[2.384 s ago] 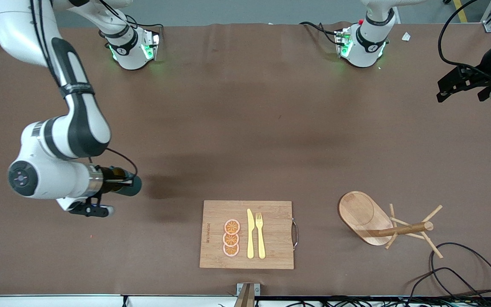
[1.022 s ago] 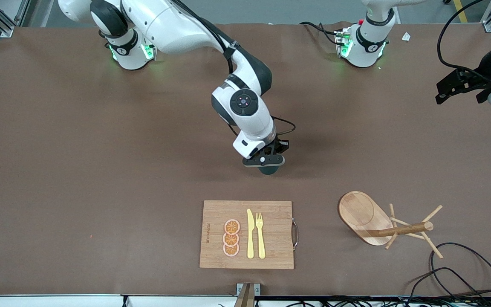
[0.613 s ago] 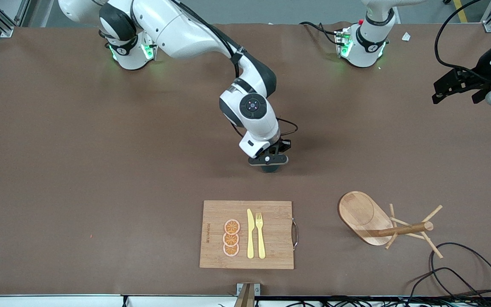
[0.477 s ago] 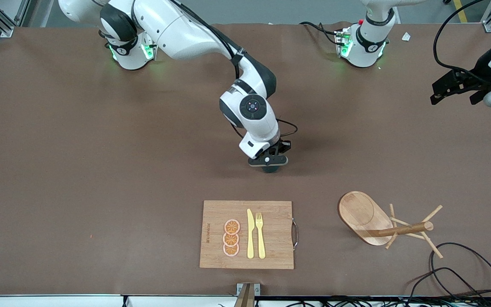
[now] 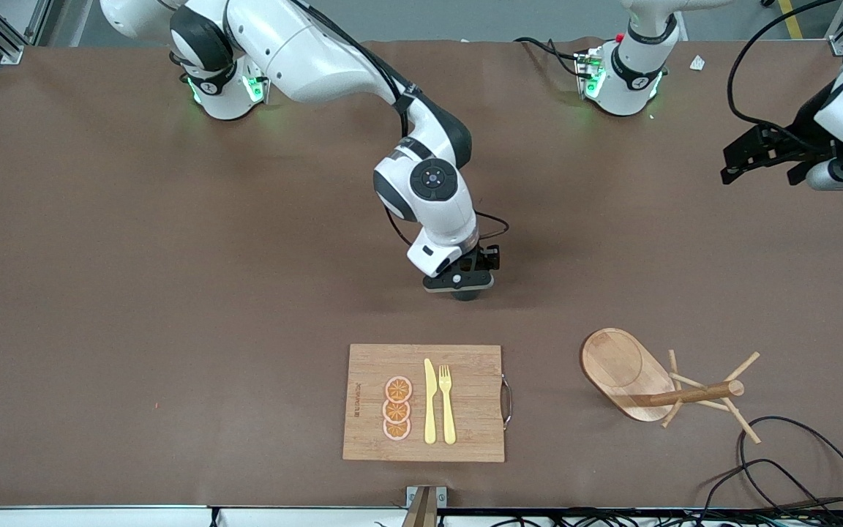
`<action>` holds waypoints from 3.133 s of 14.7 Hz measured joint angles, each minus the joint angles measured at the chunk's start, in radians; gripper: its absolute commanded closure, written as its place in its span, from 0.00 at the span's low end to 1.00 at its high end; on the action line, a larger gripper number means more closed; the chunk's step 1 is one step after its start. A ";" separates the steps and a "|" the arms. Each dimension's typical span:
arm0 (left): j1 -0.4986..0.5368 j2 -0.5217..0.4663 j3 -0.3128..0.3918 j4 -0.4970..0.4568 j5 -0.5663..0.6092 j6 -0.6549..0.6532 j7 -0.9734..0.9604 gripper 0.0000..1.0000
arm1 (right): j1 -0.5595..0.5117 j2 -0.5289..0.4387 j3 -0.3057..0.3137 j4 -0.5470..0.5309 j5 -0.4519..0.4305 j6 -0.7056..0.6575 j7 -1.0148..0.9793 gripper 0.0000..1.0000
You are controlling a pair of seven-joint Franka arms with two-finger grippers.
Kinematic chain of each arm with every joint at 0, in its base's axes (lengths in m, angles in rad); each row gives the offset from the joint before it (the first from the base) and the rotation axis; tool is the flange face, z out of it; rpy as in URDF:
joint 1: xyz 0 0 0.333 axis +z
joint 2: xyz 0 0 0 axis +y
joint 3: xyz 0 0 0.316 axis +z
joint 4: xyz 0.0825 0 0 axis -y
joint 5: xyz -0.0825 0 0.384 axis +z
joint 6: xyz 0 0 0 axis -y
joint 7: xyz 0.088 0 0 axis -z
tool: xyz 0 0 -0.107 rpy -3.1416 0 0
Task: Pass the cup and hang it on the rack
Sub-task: 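Release the mug from the right gripper while the left gripper approaches, then lower the left gripper onto the teal mug and grasp it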
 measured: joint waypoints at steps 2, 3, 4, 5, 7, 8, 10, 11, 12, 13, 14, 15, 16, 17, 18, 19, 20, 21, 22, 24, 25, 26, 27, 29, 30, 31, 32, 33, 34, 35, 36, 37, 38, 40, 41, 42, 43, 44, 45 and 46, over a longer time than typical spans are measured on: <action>-0.006 0.007 -0.015 0.000 -0.007 0.004 -0.023 0.00 | -0.012 -0.017 -0.012 0.011 0.000 -0.030 0.002 0.00; -0.012 0.012 -0.028 0.001 -0.008 0.004 -0.061 0.00 | -0.026 -0.031 -0.017 0.015 0.000 -0.052 0.003 0.00; -0.019 0.020 -0.043 0.002 -0.009 0.006 -0.109 0.00 | -0.049 -0.047 -0.020 0.018 -0.001 -0.081 0.003 0.00; -0.028 0.032 -0.062 0.005 -0.009 0.013 -0.156 0.00 | -0.079 -0.067 -0.022 0.023 -0.002 -0.119 0.002 0.00; -0.058 0.072 -0.096 0.022 -0.009 0.036 -0.260 0.00 | -0.157 -0.122 -0.025 0.030 -0.002 -0.210 -0.039 0.00; -0.084 0.096 -0.108 0.031 -0.004 0.051 -0.327 0.00 | -0.208 -0.157 -0.025 0.032 -0.002 -0.256 -0.096 0.00; -0.160 0.141 -0.117 0.041 0.063 0.087 -0.463 0.00 | -0.308 -0.224 -0.025 0.030 -0.002 -0.339 -0.232 0.00; -0.209 0.163 -0.118 0.044 0.112 0.098 -0.535 0.00 | -0.358 -0.255 -0.025 0.019 -0.001 -0.366 -0.308 0.00; -0.261 0.189 -0.119 0.047 0.161 0.108 -0.607 0.00 | -0.409 -0.283 -0.025 0.001 -0.001 -0.380 -0.386 0.00; -0.312 0.217 -0.120 0.055 0.210 0.116 -0.667 0.00 | -0.456 -0.306 -0.024 -0.022 -0.001 -0.385 -0.452 0.00; -0.359 0.249 -0.120 0.068 0.252 0.120 -0.720 0.00 | -0.498 -0.325 -0.024 -0.044 -0.001 -0.390 -0.503 0.00; -0.403 0.286 -0.121 0.085 0.289 0.124 -0.775 0.00 | -0.537 -0.342 -0.024 -0.064 -0.001 -0.394 -0.537 0.00; -0.441 0.324 -0.121 0.104 0.319 0.129 -0.835 0.00 | -0.577 -0.359 -0.024 -0.082 -0.001 -0.402 -0.558 0.00; -0.476 0.364 -0.120 0.120 0.348 0.145 -0.899 0.00 | -0.614 -0.376 -0.024 -0.097 -0.001 -0.411 -0.574 0.00; -0.508 0.402 -0.120 0.132 0.377 0.164 -0.963 0.00 | -0.650 -0.394 -0.024 -0.113 -0.001 -0.418 -0.599 0.00; -0.540 0.440 -0.120 0.139 0.409 0.186 -1.032 0.00 | -0.683 -0.413 -0.024 -0.131 -0.001 -0.423 -0.632 0.00; -0.571 0.476 -0.120 0.144 0.443 0.208 -1.101 0.00 | -0.716 -0.434 -0.024 -0.153 -0.001 -0.426 -0.659 0.00; -0.604 0.512 -0.120 0.147 0.482 0.230 -1.170 0.00 | -0.746 -0.458 -0.024 -0.176 -0.001 -0.427 -0.677 0.00; -0.637 0.546 -0.119 0.149 0.525 0.247 -1.238 0.00 | -0.772 -0.483 -0.024 -0.199 -0.002 -0.427 -0.690 0.00; -0.696 0.612 -0.118 0.152 0.606 0.276 -1.359 0.00 | -0.813 -0.544 -0.024 -0.252 -0.003 -0.431 -0.729 0.00; -0.722 0.641 -0.117 0.154 0.641 0.291 -1.415 0.00 | -0.832 -0.577 -0.024 -0.280 -0.003 -0.433 -0.756 0.00; -0.746 0.669 -0.116 0.155 0.676 0.302 -1.468 0.00 | -0.847 -0.611 -0.024 -0.308 -0.003 -0.435 -0.773 0.00; -0.768 0.691 -0.116 0.156 0.714 0.306 -1.520 0.00 | -0.857 -0.647 -0.024 -0.337 -0.004 -0.437 -0.781 0.00; -0.809 0.733 -0.115 0.157 0.804 0.307 -1.638 0.00 | -0.865 -0.729 -0.024 -0.399 -0.014 -0.438 -0.784 0.00; -0.829 0.752 -0.115 0.158 0.847 0.307 -1.695 0.00 | -0.865 -0.770 -0.024 -0.427 -0.024 -0.438 -0.784 0.00; -0.848 0.773 -0.115 0.158 0.892 0.307 -1.755 0.00 | -0.865 -0.809 -0.023 -0.450 -0.030 -0.446 -0.784 0.00; -0.865 0.793 -0.115 0.157 0.936 0.306 -1.815 0.00 | -0.865 -0.845 -0.023 -0.468 -0.031 -0.462 -0.780 0.00; -0.880 0.813 -0.114 0.156 0.977 0.304 -1.878 0.00 | -0.865 -0.878 -0.023 -0.485 -0.032 -0.477 -0.774 0.00; -0.892 0.830 -0.114 0.150 1.011 0.300 -1.929 0.00 | -0.865 -0.908 -0.023 -0.502 -0.032 -0.487 -0.768 0.00; -0.903 0.843 -0.113 0.141 1.042 0.294 -1.972 0.00 | -0.865 -0.932 -0.023 -0.517 -0.032 -0.494 -0.766 0.00; -0.911 0.852 -0.113 0.127 1.077 0.281 -2.016 0.00 | -0.865 -0.950 -0.023 -0.530 -0.032 -0.495 -0.765 0.00; -0.918 0.856 -0.113 0.109 1.116 0.273 -2.068 0.00 | -0.865 -0.962 -0.023 -0.542 -0.032 -0.495 -0.764 0.00; -0.922 0.857 -0.113 0.089 1.156 0.268 -2.129 0.00 | -0.865 -0.971 -0.023 -0.553 -0.032 -0.495 -0.764 0.00; -0.925 0.857 -0.112 0.055 1.229 0.264 -2.240 0.00 | -0.865 -0.981 -0.023 -0.571 -0.033 -0.494 -0.762 0.00; -0.925 0.858 -0.109 0.041 1.259 0.264 -2.274 0.00 | -0.866 -0.981 -0.023 -0.572 -0.035 -0.492 -0.759 0.00; -0.924 0.860 -0.107 0.029 1.287 0.264 -2.298 0.00 | -0.867 -0.981 -0.024 -0.571 -0.036 -0.488 -0.756 0.00; -0.923 0.865 -0.105 0.021 1.309 0.264 -2.316 0.00 | -0.868 -0.983 -0.024 -0.566 -0.036 -0.486 -0.755 0.00; -0.923 0.871 -0.103 0.013 1.323 0.263 -2.325 0.00 | -0.868 -0.985 -0.024 -0.559 -0.037 -0.486 -0.755 0.00; -0.923 0.876 -0.101 0.001 1.336 0.263 -2.329 0.00 | -0.868 -0.988 -0.024 -0.552 -0.038 -0.487 -0.755 0.00; -0.923 0.880 -0.099 -0.017 1.356 0.263 -2.330 0.00 | -0.868 -0.990 -0.024 -0.545 -0.038 -0.491 -0.755 0.00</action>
